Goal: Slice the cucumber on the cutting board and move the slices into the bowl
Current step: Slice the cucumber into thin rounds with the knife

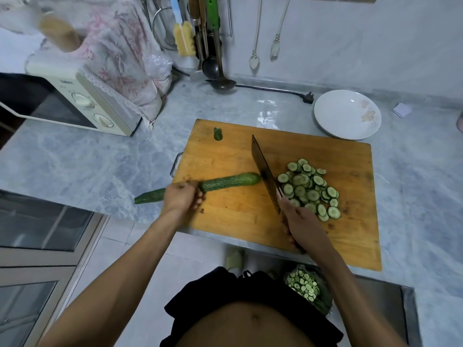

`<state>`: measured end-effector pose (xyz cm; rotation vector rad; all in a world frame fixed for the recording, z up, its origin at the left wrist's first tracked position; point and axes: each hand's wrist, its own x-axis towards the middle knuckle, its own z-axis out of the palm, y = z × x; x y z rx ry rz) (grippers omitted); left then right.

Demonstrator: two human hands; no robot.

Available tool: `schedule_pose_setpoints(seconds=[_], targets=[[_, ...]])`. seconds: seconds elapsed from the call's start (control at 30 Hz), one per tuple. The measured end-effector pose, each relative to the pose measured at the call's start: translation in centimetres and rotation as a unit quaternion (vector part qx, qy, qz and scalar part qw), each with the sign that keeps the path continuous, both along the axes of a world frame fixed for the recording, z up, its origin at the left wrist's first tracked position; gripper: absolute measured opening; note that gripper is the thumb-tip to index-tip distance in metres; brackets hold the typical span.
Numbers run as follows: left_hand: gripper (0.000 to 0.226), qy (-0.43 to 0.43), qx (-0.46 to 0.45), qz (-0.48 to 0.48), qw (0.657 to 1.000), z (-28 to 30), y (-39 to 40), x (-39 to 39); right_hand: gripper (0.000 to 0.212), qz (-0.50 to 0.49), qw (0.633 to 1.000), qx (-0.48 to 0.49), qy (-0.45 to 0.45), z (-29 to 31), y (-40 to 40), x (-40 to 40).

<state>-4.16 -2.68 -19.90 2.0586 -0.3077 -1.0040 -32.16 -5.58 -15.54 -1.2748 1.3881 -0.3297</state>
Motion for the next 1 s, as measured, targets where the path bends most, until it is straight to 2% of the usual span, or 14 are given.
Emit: schedule_pose_setpoints(seconds=[0.03,0.07,0.1,0.13,0.2,0.23,0.3,0.47,0.57,0.67,0.73,0.87,1.0], targets=[[0.026,-0.107,-0.038,-0.076,0.991,0.2,-0.3,-0.6,0.061,0.002,1.0,-0.002,0.005,0.0,-0.1,0.1],[0.018,-0.197,-0.077,-0.154,0.965,0.5,-0.9,-1.1,0.061,0.005,1.0,-0.005,0.011,0.1,-0.2,0.1],[0.009,-0.263,-0.112,-0.234,0.929,0.7,-1.6,-1.8,0.062,0.011,1.0,-0.007,0.018,0.1,-0.3,0.2],[0.011,-0.312,-0.132,-0.315,0.887,0.5,-2.4,-2.3,0.062,0.016,1.0,-0.007,0.023,0.2,-0.4,0.2],[0.028,-0.358,-0.127,-0.454,0.806,-0.8,-4.2,-3.5,0.059,0.025,0.999,0.005,0.025,0.2,-0.4,0.2],[0.034,-0.37,-0.111,-0.496,0.777,-1.4,-4.9,-4.2,0.058,0.03,0.999,0.013,0.025,0.2,-0.5,0.1],[0.039,-0.396,-0.09,-0.521,0.75,-2.4,-5.8,-5.0,0.056,0.04,0.998,0.036,0.024,0.0,-0.5,-0.2],[0.031,-0.417,-0.136,-0.492,0.752,-2.9,-4.8,-4.5,0.054,0.011,0.996,0.084,0.028,0.2,-1.1,-0.3],[0.029,-0.433,-0.136,-0.471,0.756,-3.3,-3.2,-3.8,0.054,0.016,0.998,0.0,0.06,0.8,-1.1,0.4],[0.028,-0.45,-0.086,-0.439,0.773,-3.5,-2.5,-3.6,0.061,0.067,0.99,-0.083,0.095,0.8,-0.3,1.1],[0.03,-0.456,-0.069,-0.417,0.783,-3.7,-2.5,-4.0,0.066,0.096,0.984,-0.097,0.113,0.7,0.2,1.5],[0.035,-0.438,-0.072,-0.364,0.819,-4.5,-2.2,-5.1,0.061,0.144,0.974,-0.13,0.116,1.2,0.9,2.3],[0.034,-0.444,-0.108,-0.335,0.824,-5.0,-2.0,-5.6,0.06,0.157,0.967,-0.146,0.137,1.1,1.1,2.6]])
